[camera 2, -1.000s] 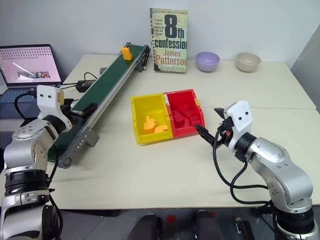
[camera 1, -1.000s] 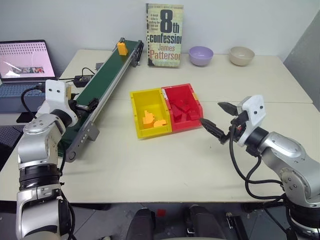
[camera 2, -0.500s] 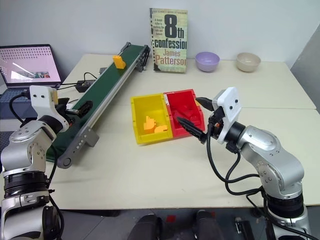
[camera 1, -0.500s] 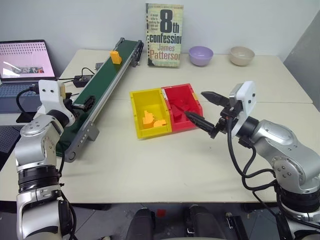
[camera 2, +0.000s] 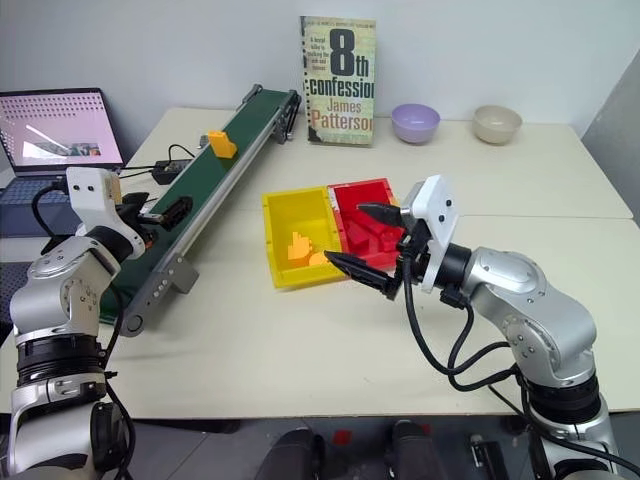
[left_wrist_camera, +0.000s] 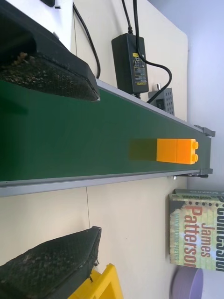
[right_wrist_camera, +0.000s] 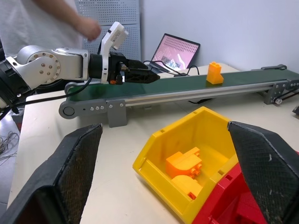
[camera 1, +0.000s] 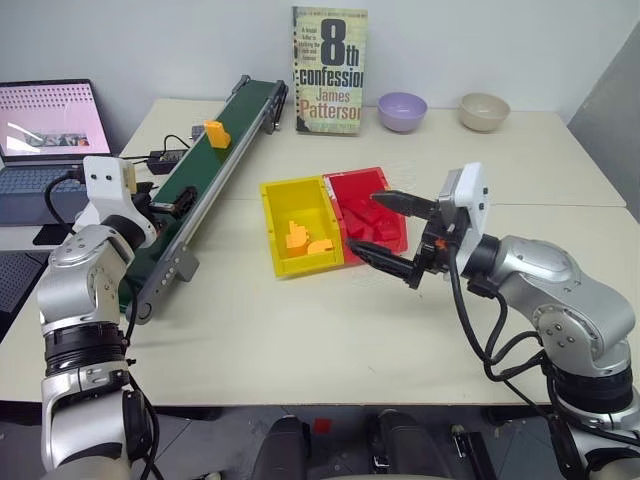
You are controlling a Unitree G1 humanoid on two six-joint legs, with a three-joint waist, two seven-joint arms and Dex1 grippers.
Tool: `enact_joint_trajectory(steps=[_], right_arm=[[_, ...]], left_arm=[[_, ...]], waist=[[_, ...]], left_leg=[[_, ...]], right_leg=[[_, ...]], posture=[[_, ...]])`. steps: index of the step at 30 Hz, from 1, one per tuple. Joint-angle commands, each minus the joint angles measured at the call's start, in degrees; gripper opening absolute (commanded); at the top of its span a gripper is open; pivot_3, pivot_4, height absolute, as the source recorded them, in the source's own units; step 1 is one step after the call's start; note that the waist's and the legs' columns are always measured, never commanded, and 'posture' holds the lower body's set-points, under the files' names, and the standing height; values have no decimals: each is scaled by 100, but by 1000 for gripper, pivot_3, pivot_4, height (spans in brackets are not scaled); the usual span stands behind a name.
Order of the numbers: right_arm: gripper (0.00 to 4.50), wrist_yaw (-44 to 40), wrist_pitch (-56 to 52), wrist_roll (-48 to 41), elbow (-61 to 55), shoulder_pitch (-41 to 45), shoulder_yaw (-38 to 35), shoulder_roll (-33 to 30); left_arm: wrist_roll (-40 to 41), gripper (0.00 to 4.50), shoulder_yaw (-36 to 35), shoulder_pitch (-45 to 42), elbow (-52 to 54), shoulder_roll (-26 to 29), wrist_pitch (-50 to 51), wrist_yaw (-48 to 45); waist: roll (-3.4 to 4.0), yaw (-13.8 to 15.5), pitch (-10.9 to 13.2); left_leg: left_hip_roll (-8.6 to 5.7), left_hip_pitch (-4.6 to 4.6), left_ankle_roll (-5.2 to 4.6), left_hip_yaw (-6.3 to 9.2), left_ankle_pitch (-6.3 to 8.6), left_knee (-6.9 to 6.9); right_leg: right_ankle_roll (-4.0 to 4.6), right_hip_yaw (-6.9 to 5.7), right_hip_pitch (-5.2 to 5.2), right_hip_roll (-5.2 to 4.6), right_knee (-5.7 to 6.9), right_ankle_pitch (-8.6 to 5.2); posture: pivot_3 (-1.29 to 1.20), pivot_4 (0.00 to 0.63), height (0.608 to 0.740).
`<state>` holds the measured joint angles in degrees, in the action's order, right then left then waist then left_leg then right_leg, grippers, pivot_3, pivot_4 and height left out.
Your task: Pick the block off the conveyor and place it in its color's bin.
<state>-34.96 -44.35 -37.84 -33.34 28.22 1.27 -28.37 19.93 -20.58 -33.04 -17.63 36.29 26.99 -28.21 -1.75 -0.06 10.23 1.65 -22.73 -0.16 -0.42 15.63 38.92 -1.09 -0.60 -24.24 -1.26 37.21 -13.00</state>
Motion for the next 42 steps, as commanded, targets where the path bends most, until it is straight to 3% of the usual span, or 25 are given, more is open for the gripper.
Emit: enact_joint_trajectory(steps=[1, 25, 29, 37, 42], right_arm=[[4500, -64, 120, -86, -77, 73, -89, -39], [4500, 267, -304, -501, -357, 288, -138, -93], [4500, 289, -342, -540, -331, 338, -156, -123], [4500, 254, -290, -526, -290, 310, -185, -165], [4500, 210, -220, -478, -222, 269, -192, -187]], left_arm=[[53, 4460, -21, -125, 78, 33, -65, -29], [-255, 4460, 226, -485, -989, 89, -717, -165], [-261, 3885, 219, -496, -1029, 92, -782, -168], [-234, 2150, 76, -215, -805, 134, -647, 4], [-130, 1797, -9, 1, -493, 143, -498, 67]], waist=[[0, 0, 0], [0, 0, 0], [0, 0, 0], [0, -1, 0], [0, -2, 0]], left_leg=[[0, 0, 0, 0, 0, 0], [0, 0, 0, 0, 0, 0], [0, 0, 0, -1, 0, 0], [1, -1, 0, 0, 0, 0], [2, 0, 0, 3, 0, 0]], right_leg=[[0, 0, 0, 0, 0, 0], [0, -2, -1, -1, 0, 0], [0, -1, 0, -1, 0, 0], [0, 0, -1, -1, 0, 0], [0, 1, 0, -10, 1, 0]], posture=[[0, 150, 740], [0, 150, 740], [0, 150, 740], [0, 150, 740], [0, 150, 740]])
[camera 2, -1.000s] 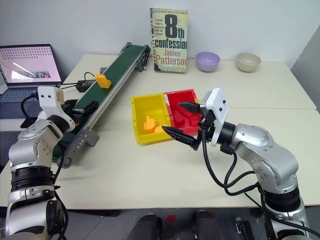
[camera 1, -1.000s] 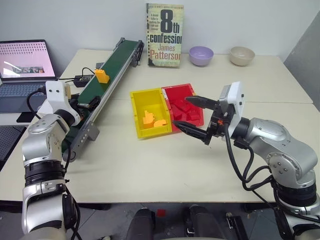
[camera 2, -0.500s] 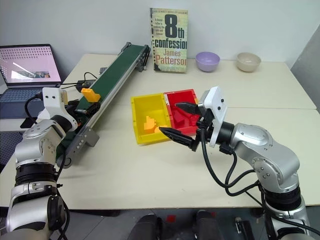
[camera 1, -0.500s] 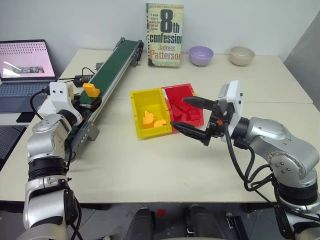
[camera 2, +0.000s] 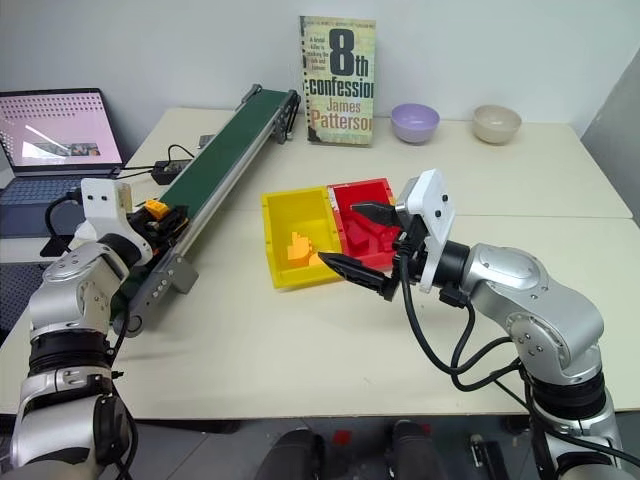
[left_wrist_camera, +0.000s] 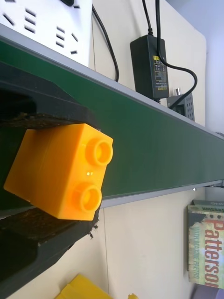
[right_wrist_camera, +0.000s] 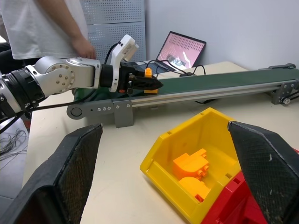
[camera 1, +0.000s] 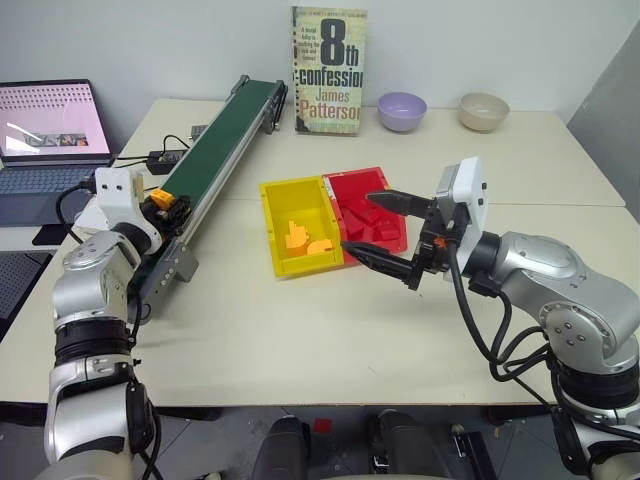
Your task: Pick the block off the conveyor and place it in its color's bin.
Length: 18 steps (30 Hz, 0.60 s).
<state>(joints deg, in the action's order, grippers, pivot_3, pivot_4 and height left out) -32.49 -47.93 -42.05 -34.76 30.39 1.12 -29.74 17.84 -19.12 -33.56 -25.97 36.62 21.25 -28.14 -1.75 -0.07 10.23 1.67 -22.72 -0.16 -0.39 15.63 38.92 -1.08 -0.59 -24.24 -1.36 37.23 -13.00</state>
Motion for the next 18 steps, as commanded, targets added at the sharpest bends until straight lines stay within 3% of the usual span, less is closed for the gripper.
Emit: enact_joint_trajectory(steps=[1, 6, 12, 18], right_arm=[[4500, -35, 147, -50, -74, 43, -175, -52], [4500, 23, 151, 64, -115, -87, -138, -124], [4500, 394, -47, 106, -631, -740, -238, -326], [4500, 836, -165, 151, -996, -1110, -239, -275]], left_arm=[[90, 1797, -168, 69, 394, 108, 108, 71], [187, 1797, -59, -28, 747, 85, 417, -43], [528, 1797, 938, -622, 1648, -195, 1201, -983], [271, 1797, 1781, -1313, 1121, -430, 952, -1826]], waist=[[0, 2, 0], [0, 8, 0], [-3, 95, -1], [-2, 52, -1]], left_leg=[[0, 0, 0, 1, 0, 0], [-1, -2, 0, 6, 0, 0], [-12, -15, 0, 13, 0, 1], [-16, -7, 0, -9, 0, 1]], right_leg=[[0, 0, 0, 0, 0, 0], [0, 0, 2, 0, -1, 0], [0, -3, 3, 1, -9, 0], [-1, 1, 1, 6, -10, 0]], posture=[[0, 150, 740], [0, 150, 740], [0, 150, 740], [0, 150, 740]])
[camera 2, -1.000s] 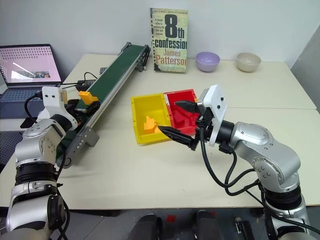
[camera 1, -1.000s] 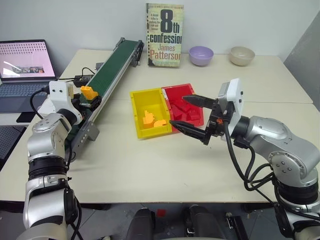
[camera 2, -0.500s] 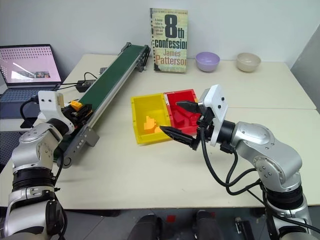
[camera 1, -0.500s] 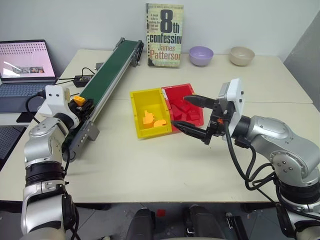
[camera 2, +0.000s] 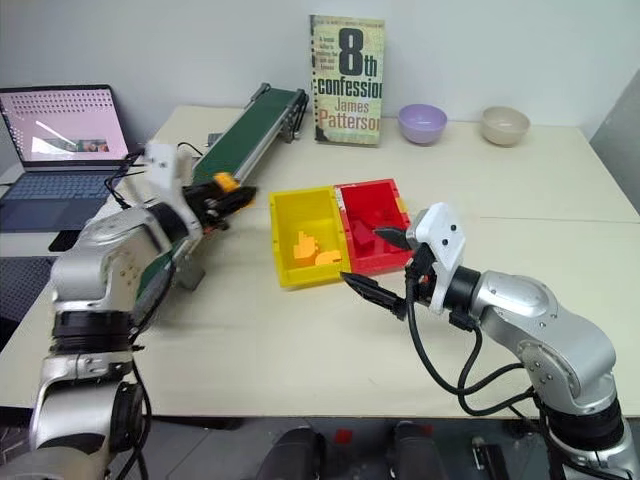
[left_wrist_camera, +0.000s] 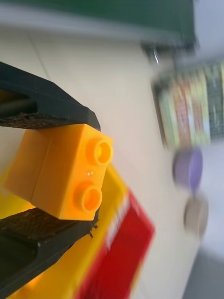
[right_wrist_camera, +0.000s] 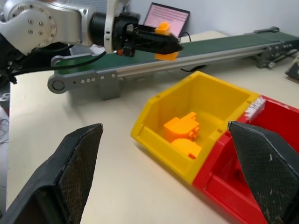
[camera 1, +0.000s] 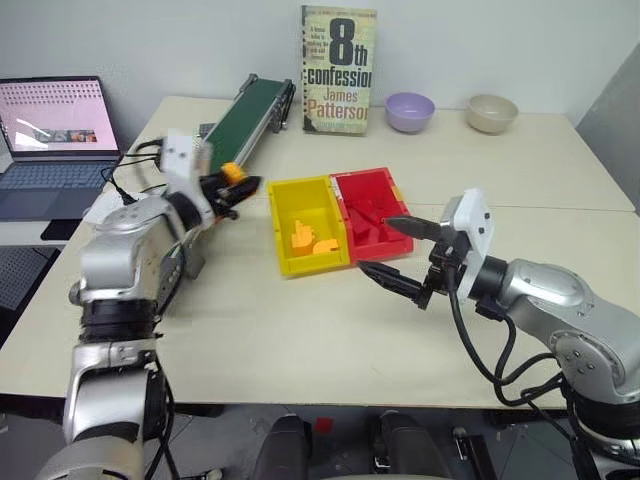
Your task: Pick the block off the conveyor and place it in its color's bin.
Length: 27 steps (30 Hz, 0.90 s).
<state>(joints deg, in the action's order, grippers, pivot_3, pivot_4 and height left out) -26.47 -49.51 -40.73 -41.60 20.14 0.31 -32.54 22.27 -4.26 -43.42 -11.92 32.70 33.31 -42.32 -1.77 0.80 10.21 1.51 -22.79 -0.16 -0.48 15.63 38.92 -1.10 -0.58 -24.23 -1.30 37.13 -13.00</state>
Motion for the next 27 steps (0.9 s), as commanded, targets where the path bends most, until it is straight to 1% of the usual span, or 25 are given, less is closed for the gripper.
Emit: enact_joint_trajectory(steps=[1, 8, 10, 11, 18, 20, 21, 22, 23, 25, 27], right_arm=[[4500, 301, -11, 28, -354, -124, -164, 16], [4500, 679, -87, -11, -674, -336, -216, 67], [4500, 777, -141, -51, -763, -371, -253, 72], [4500, 814, -166, -73, -796, -384, -272, 69], [4500, 944, -252, -201, -871, -404, -354, 9], [4500, 934, -242, -204, -863, -417, -351, -18], [4500, 900, -228, -204, -834, -415, -358, -43], [4500, 882, -218, -205, -825, -424, -361, -60], [4500, 805, -192, -193, -791, -427, -372, -125], [4500, 377, -113, -194, -489, -301, -522, -456], [4500, 30, -42, -206, -226, -187, -640, -725]], left_arm=[[-272, 1797, 415, -435, -461, -80, -384, -496], [-805, 1797, 732, -842, -1743, -221, -1262, -860], [-882, 2498, 724, -908, -2007, -241, -1431, -935], [-880, 2625, 699, -940, -2089, -255, -1473, -998], [-866, 4042, 563, -1109, -2370, -324, -1632, -1149], [-846, 4394, 533, -1120, -2368, -295, -1625, -1182], [-831, 4487, 516, -1122, -2332, -250, -1598, -1219], [-822, 4487, 502, -1109, -2288, -216, -1578, -1246], [-780, 4487, 493, -1072, -2151, -119, -1478, -1375], [-716, 4487, 692, -826, -1438, 520, -1044, -2205], [-672, 4487, 824, -552, -829, 1069, -800, -2836]], waist=[[0, -65, 0], [0, -100, 0], [0, -97, 0], [0, -93, 0], [0, -88, 0], [0, -89, 0], [0, -89, 0], [0, -89, 0], [0, -89, 0], [0, -99, 1], [2, -173, 2]], left_leg=[[4, 4, 0, -3, 0, 0], [5, 9, -1, 6, 0, -2], [9, 7, -1, 9, 0, -3], [10, 5, -1, 11, 0, -3], [9, -4, -1, 6, 0, 0], [6, -4, -1, -1, 0, 0], [5, -4, -1, -2, 0, 0], [5, -4, -1, -2, 0, 0], [6, -4, -1, 0, 0, 0], [8, -4, -1, 2, 0, -1], [10, -4, -1, -8, 1, -2]], right_leg=[[0, 3, 1, 3, 1, 0], [0, -3, -2, 37, 7, -1], [0, -2, -4, 39, 7, -1], [1, -2, -4, 39, 6, -1], [0, -2, -4, 15, -1, -2], [-1, 1, -3, 11, -4, -1], [-1, 2, -3, 10, -5, -1], [-2, 2, -4, 10, -5, -1], [-2, 0, -4, 11, -5, -1], [-1, -2, -5, 14, -4, -1], [-1, 5, -11, 20, -2, -1]], posture=[[0, 150, 740], [0, 150, 740], [0, 150, 740], [0, 150, 740], [0, 150, 740], [0, 150, 740], [0, 150, 740], [0, 150, 740], [0, 150, 740], [0, 150, 740], [0, 150, 740]])
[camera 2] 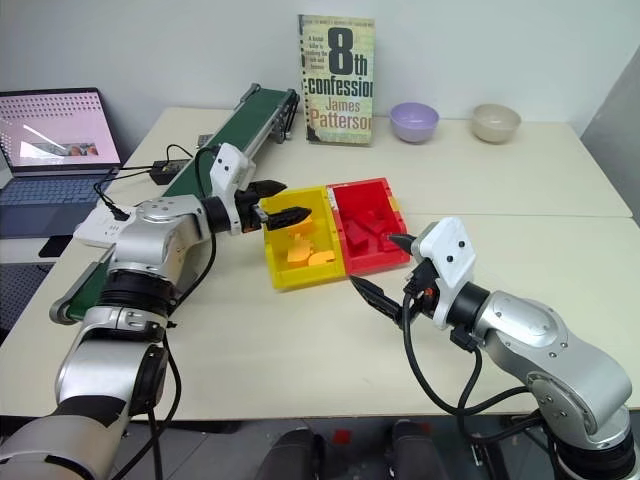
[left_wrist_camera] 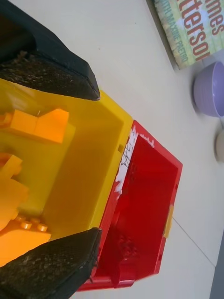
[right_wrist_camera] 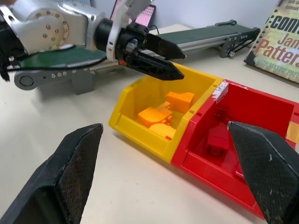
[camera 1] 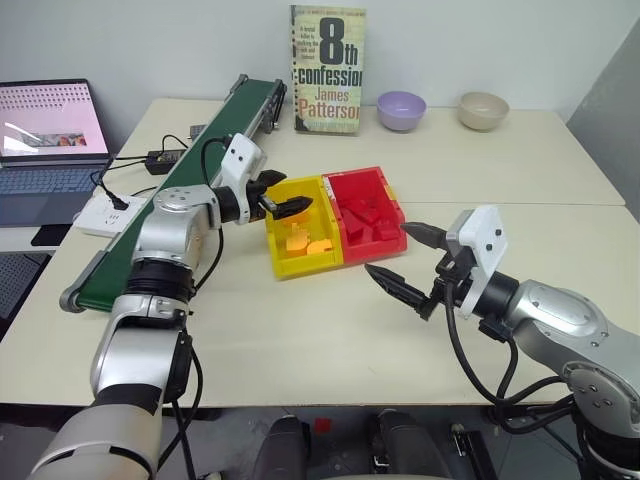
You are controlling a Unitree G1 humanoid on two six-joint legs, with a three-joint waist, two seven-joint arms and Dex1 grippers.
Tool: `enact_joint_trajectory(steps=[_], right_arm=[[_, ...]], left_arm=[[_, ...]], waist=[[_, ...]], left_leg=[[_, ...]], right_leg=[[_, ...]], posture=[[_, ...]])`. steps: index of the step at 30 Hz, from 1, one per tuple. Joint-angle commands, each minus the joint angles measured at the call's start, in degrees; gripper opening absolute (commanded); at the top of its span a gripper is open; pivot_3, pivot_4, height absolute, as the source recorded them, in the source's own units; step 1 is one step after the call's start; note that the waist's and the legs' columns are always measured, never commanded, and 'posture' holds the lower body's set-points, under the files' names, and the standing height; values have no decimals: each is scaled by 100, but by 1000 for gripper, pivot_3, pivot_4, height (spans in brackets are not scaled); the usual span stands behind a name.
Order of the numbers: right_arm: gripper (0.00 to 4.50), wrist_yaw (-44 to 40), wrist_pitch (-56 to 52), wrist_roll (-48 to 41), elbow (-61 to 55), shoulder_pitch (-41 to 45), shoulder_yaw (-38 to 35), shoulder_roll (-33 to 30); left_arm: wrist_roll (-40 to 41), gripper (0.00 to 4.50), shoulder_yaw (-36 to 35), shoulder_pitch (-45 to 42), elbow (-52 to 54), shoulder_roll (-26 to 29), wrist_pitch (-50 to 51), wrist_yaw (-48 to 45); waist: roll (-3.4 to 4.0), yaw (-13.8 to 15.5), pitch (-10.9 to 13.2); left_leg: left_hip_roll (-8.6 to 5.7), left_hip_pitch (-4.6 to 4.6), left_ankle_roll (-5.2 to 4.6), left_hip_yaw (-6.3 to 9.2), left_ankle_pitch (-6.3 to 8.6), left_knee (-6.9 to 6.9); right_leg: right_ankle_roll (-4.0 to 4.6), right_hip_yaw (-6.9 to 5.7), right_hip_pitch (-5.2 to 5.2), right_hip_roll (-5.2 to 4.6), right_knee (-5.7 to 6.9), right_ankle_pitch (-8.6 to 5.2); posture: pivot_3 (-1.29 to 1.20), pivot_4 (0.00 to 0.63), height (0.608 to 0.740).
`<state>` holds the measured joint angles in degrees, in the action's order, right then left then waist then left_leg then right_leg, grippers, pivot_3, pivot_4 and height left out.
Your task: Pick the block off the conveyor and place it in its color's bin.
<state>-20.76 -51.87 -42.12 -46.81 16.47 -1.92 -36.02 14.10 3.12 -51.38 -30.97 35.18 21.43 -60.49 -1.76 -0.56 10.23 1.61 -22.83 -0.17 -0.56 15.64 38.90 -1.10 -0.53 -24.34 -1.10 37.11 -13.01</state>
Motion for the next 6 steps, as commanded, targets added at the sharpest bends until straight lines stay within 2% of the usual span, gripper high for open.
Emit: enact_joint_trajectory(steps=[1, 4, 6], right_arm=[[4500, -719, 241, -62, 418, 231, -451, -508], [4500, -1224, 401, -19, 774, 315, -507, -829], [4500, -1437, 512, 40, 959, 339, -505, -934]], left_arm=[[187, 4487, 84, 400, 1347, 1084, 467, -1240], [324, 4487, -66, 812, 1948, 1658, 716, -1503], [435, 4487, -175, 1010, 2224, 1838, 885, -1529]], waist=[[1, -64, 0], [4, -72, 1], [4, -72, 2]], left_leg=[[4, 3, 0, 0, 0, -4], [8, 6, 0, 11, 0, -8], [9, 6, 0, 15, 0, -8]], right_leg=[[1, 1, 0, 0, 2, 0], [8, -4, 1, 0, 5, -5], [10, -3, 2, 0, 6, -8]], posture=[[0, 150, 740], [0, 150, 740], [0, 150, 740]])
